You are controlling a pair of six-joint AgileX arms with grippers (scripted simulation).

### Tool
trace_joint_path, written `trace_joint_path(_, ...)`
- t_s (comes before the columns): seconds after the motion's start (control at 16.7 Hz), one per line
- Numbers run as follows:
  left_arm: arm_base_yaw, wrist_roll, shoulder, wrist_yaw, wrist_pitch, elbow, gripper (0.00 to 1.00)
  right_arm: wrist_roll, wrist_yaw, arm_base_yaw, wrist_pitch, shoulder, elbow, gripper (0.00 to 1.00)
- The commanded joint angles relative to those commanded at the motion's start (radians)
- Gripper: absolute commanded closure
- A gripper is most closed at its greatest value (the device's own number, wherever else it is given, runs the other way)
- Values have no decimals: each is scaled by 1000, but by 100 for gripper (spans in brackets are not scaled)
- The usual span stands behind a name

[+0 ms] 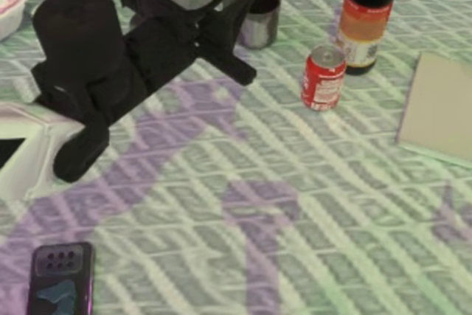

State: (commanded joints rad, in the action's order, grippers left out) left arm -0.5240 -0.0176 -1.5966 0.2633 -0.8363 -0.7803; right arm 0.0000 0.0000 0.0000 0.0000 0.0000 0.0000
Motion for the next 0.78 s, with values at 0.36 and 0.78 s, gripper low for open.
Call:
trace_joint_path(0.36,-110,0,29,-112,-21,30,100,0,0,0,0,0,0,0)
trace_joint_path(0.78,-110,0,29,-112,-21,30,100,0,0,0,0,0,0,0)
